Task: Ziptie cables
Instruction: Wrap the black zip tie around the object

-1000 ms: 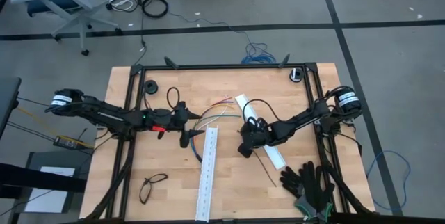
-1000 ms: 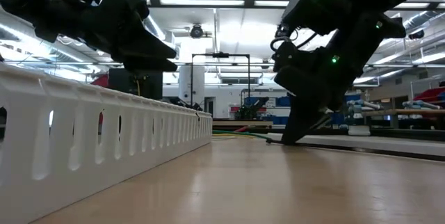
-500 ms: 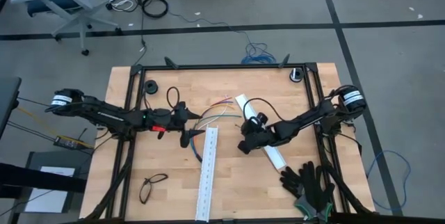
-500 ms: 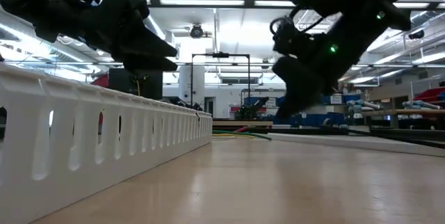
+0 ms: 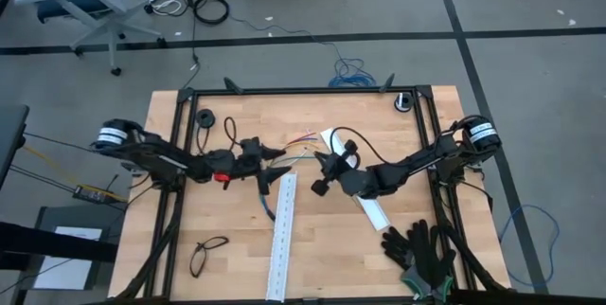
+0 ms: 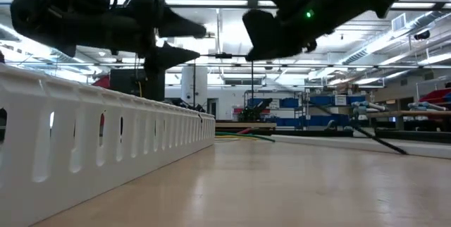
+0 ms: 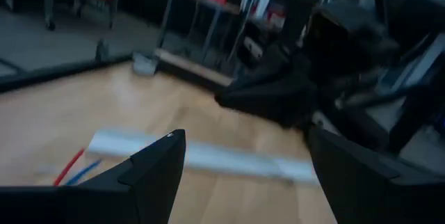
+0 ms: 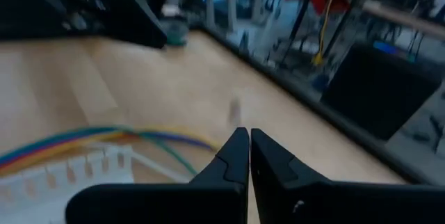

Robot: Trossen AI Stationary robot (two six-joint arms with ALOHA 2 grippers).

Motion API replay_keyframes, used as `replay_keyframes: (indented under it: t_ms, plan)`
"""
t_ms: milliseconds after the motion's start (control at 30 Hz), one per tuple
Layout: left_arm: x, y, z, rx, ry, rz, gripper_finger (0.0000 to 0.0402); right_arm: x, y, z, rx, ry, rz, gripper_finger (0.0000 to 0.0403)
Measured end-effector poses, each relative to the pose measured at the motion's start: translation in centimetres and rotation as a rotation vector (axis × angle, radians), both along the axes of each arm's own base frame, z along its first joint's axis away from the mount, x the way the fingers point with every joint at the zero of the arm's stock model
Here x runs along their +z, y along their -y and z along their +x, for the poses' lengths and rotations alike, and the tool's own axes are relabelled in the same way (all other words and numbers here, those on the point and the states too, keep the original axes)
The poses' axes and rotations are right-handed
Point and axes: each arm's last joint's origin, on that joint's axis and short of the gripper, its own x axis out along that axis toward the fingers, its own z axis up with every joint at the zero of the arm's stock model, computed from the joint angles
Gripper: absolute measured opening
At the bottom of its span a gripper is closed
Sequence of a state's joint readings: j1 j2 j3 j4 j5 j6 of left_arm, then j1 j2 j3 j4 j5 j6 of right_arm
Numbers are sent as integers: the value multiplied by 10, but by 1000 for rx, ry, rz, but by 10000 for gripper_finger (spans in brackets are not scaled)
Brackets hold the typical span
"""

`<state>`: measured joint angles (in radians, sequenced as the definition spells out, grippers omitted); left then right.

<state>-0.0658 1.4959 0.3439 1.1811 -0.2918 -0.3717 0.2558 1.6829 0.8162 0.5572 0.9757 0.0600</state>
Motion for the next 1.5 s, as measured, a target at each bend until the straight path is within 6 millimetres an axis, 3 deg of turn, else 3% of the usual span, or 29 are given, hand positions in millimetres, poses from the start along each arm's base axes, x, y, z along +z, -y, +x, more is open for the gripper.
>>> replay_keyframes:
  t_ms: [200, 400, 567, 700, 833, 1133, 1333, 1500]
  plan:
    - [-9, -4, 7, 25, 174, -18, 280, 16, -1, 3, 22, 42, -116, 0]
    - [-24, -11, 9, 37, 147, -81, 280, 14, -3, 3, 39, -9, -146, 0]
    - [-25, -10, 7, 10, 133, -48, 280, -12, 0, -2, 101, -102, 68, 0]
    - [-26, -10, 6, 8, 121, -19, 280, -26, 17, -2, 177, -142, 344, 3]
    - [-26, -10, 6, 10, 110, 29, 280, -28, 35, 1, 238, -138, 494, 29]
    - [-36, -11, -5, 10, 39, 66, 280, -33, 69, 1, 269, -214, 550, 106]
    - [-43, -15, -30, 33, 0, 45, 280, -33, 75, 1, 254, -202, 570, 111]
    - [-42, -19, -44, 60, 3, 24, 280, -33, 68, 1, 263, -186, 615, 110]
